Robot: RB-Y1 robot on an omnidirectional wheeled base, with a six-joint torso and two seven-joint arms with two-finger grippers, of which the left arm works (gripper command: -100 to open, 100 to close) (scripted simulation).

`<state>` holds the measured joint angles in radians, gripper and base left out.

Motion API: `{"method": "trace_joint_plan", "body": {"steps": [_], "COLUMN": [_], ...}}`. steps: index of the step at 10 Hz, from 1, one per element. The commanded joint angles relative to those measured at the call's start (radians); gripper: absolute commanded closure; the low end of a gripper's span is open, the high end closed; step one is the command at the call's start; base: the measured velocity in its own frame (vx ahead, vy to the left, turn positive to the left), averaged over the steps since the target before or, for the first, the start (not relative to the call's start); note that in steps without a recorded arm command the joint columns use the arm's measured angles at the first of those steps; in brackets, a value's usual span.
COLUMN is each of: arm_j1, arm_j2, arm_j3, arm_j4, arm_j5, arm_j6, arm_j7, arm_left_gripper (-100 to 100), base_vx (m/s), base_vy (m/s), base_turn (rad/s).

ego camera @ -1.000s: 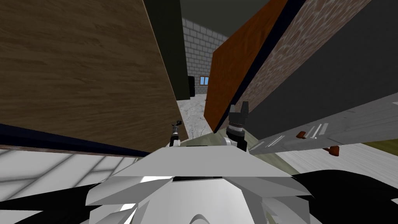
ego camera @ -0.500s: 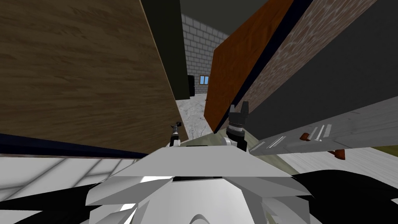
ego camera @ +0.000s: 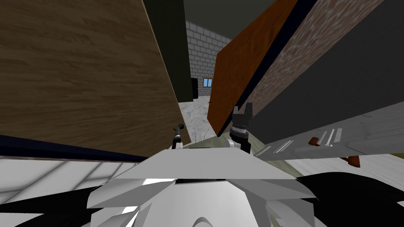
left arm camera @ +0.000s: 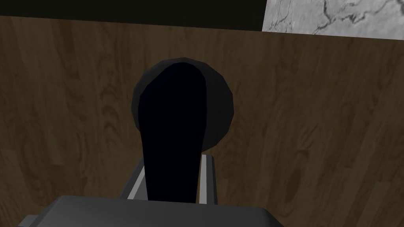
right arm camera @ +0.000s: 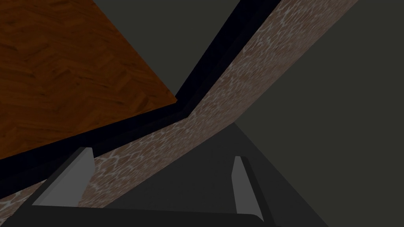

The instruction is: Push the door open

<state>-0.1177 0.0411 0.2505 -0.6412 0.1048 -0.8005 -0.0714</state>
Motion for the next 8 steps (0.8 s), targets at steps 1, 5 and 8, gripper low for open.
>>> {"method": "trace_joint_plan", "body": {"steps": [1,5,8], "arm_j1": [0.000,0.004,0.007], "arm_j2": [0.013,0.029,0.043], "arm_j3": [0.010,0.021,0.032], "arm_j4": [-0.013,-0.008,-0.003], "arm_j5": [0.007,0.017,0.026], "arm_j6": [0.000,-0.001,-0.003], "arm_j7": [0.002,0.008,0.014], "arm_left_gripper": [100,100,100], "base_vx": [0.193,0.132,0.168], "base_vy": [-0.041,-0.008,-0.032], "base_turn": [0.073,0.037,0.072]}}
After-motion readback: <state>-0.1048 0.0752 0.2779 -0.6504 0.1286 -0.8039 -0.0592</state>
